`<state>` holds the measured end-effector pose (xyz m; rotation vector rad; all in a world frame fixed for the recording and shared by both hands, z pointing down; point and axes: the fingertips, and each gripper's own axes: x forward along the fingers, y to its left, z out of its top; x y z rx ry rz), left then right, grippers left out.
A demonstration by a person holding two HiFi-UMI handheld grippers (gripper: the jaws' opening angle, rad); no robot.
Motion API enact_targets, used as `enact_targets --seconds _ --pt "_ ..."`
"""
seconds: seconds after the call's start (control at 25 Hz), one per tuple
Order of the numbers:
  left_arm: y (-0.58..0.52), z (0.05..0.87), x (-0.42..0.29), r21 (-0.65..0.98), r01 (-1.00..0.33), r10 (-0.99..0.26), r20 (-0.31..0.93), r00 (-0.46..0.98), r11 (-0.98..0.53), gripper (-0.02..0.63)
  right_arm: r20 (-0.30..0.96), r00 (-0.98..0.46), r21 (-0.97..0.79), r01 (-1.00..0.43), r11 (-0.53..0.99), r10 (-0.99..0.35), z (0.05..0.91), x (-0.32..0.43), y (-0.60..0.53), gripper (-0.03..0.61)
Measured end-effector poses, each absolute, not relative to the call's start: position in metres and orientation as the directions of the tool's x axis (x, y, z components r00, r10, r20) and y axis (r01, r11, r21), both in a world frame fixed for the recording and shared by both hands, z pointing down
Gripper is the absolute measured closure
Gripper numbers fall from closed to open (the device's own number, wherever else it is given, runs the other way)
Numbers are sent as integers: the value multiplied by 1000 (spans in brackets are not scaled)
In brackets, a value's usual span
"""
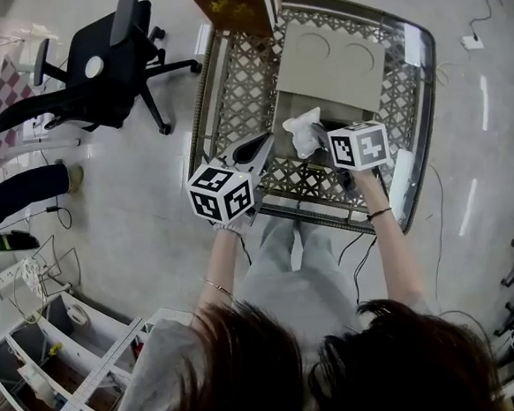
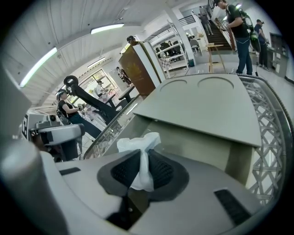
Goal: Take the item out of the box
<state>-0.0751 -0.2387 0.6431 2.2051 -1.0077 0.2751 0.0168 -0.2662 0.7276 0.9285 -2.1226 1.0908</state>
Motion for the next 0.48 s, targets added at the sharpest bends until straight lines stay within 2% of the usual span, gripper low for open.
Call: enact_targets --seconds 0.48 --pt "-241 609 -84 476 -746 -634 408 657 -466 597 646 -650 -481 -754 447 -401 679 13 -260 506"
